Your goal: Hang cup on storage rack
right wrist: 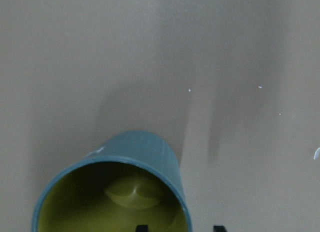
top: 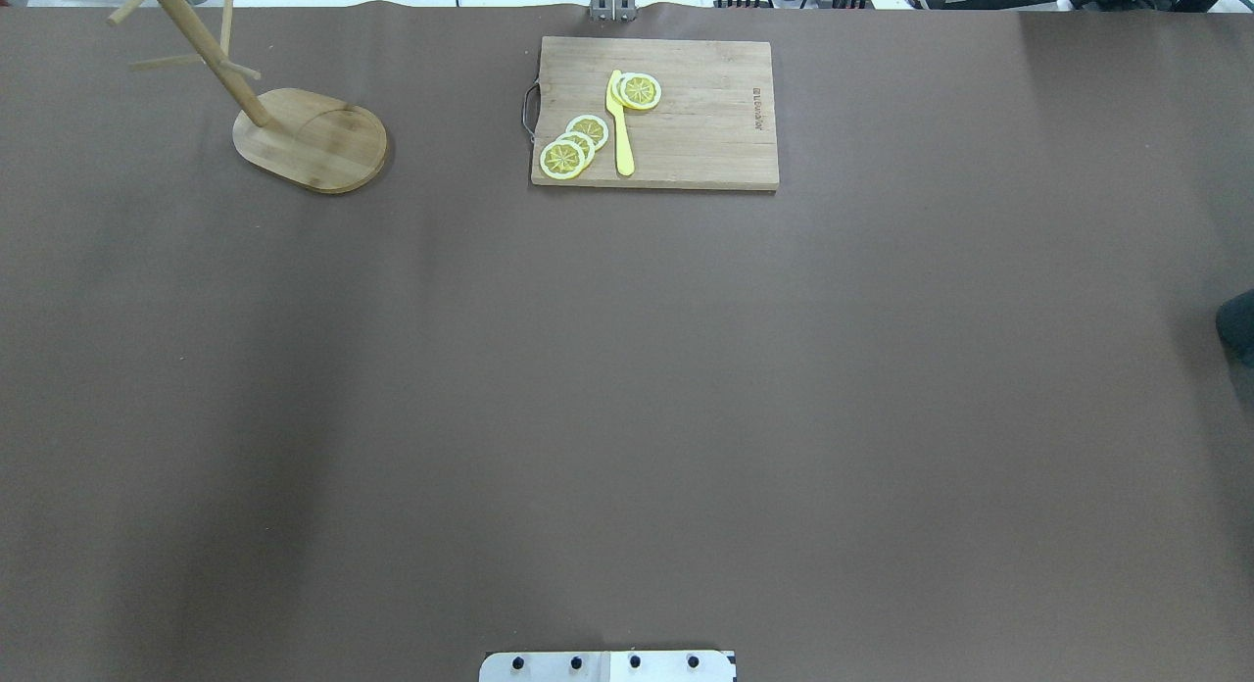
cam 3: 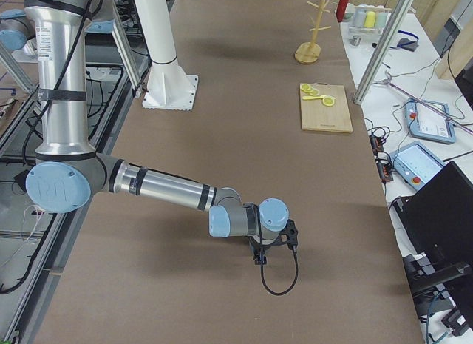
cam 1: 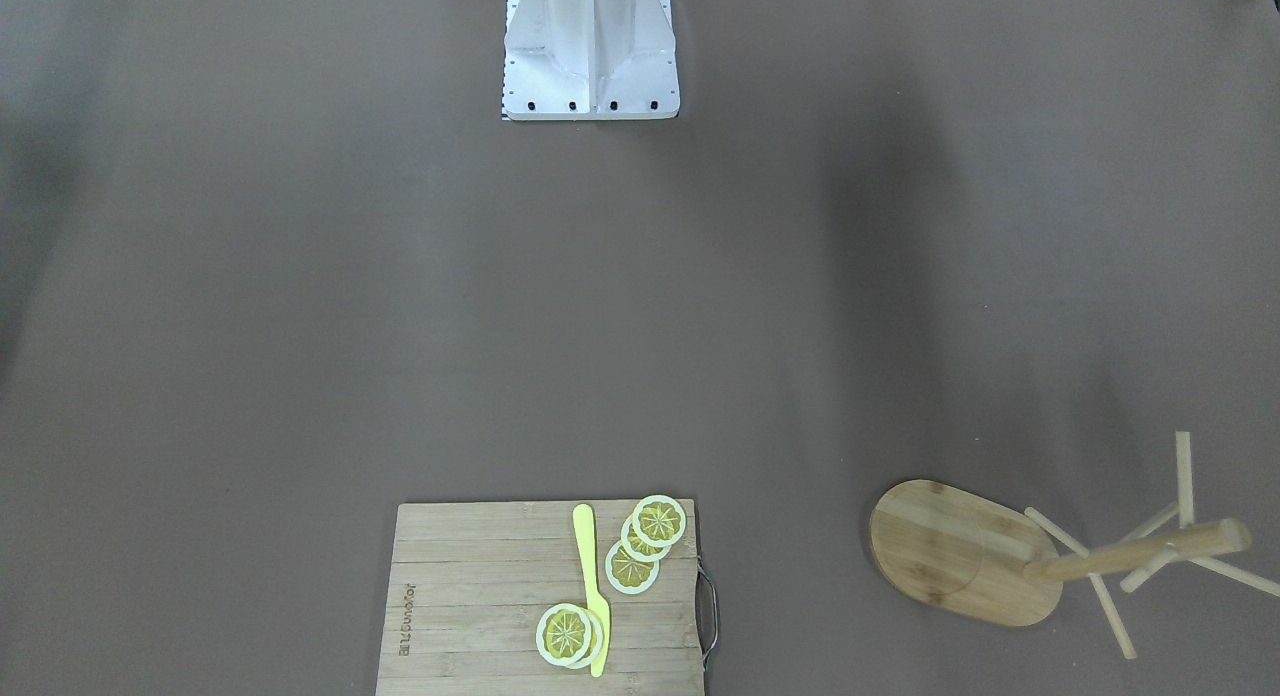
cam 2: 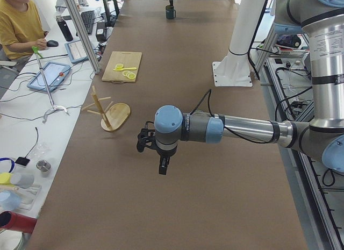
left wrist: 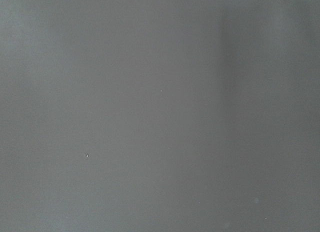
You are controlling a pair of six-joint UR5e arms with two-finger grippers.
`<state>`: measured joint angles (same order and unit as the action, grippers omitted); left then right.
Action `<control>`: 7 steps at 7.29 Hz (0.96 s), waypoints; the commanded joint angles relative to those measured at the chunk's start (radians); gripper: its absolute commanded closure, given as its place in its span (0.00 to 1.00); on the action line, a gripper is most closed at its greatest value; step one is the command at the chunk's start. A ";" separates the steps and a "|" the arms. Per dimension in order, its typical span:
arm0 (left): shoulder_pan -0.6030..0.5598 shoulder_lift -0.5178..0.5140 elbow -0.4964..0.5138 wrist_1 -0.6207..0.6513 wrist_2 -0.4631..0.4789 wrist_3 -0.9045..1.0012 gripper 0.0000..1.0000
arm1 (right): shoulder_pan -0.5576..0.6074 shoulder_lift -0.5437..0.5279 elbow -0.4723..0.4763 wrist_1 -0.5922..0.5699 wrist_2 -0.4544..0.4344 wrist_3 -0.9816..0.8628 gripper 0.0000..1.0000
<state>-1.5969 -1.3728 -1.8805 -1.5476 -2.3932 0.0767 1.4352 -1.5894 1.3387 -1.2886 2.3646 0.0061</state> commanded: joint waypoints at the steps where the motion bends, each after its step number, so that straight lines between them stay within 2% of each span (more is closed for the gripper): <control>1: 0.000 -0.002 -0.002 -0.008 -0.001 0.000 0.02 | -0.001 0.000 0.007 0.000 0.004 -0.001 1.00; 3: 0.000 0.001 0.004 -0.054 -0.004 0.003 0.02 | -0.001 0.023 0.055 0.000 0.018 0.081 1.00; 5: 0.000 0.009 0.007 -0.103 -0.004 0.002 0.02 | -0.120 0.025 0.248 0.000 0.074 0.460 1.00; 7: 0.000 0.009 0.012 -0.106 -0.006 0.002 0.02 | -0.323 0.034 0.455 0.002 0.059 0.903 1.00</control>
<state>-1.5962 -1.3645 -1.8682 -1.6487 -2.3979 0.0784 1.2369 -1.5627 1.6681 -1.2883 2.4299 0.6319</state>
